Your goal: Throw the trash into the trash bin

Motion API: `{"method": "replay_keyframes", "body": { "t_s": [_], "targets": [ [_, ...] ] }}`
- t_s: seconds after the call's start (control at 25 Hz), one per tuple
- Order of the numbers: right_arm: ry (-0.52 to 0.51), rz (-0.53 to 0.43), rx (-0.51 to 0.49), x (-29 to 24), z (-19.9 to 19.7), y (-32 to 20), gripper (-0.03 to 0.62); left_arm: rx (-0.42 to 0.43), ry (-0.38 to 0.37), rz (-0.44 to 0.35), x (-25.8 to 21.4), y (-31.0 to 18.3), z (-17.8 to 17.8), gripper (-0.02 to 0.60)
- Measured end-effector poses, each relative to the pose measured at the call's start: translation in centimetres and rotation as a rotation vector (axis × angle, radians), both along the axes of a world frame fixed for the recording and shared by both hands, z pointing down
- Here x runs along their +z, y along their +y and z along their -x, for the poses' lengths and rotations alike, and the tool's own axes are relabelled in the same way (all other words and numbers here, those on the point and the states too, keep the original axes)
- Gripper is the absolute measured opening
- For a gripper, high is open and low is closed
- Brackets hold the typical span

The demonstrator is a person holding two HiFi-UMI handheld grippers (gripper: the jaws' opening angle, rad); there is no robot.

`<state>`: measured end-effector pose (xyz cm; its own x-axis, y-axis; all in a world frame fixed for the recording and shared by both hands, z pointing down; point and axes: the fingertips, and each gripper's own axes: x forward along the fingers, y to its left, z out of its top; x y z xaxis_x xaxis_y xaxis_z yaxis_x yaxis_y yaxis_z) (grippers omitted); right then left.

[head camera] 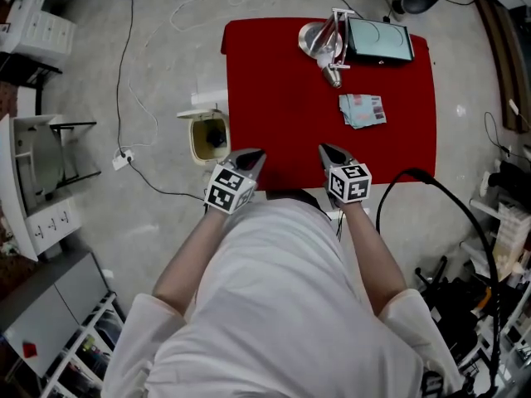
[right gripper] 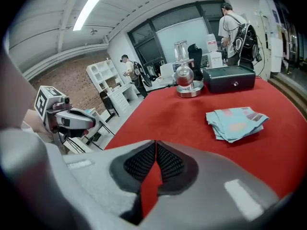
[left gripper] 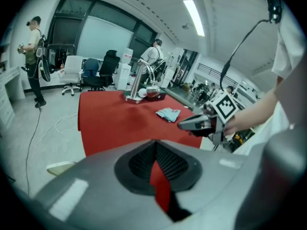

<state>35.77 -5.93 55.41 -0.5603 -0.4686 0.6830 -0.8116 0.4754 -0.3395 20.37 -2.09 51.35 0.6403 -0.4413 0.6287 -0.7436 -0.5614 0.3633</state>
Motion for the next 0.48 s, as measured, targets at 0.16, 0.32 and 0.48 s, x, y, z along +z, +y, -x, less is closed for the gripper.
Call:
{"method": "replay_keyframes", "body": {
  "t_s": [0.16,0.32,0.48],
  "targets": [
    [0.031,0.010,0.043,0.7,-3.2,-0.9,0.025,0.015,0.006,0.002,0.4,-1.6,-2.5,0.005],
    [0.067,0.018,0.124,1.6,-7.0,-2.2,0.032,0.071,0.006,0.002,0.6,-2.6,-5.5,0.005],
    [0.103,0.030,0.239,2.5,-11.4,-3.9,0.054,0.126,-0.007,0.009,1.1,-2.8,-7.7,0.005]
  ]
}}
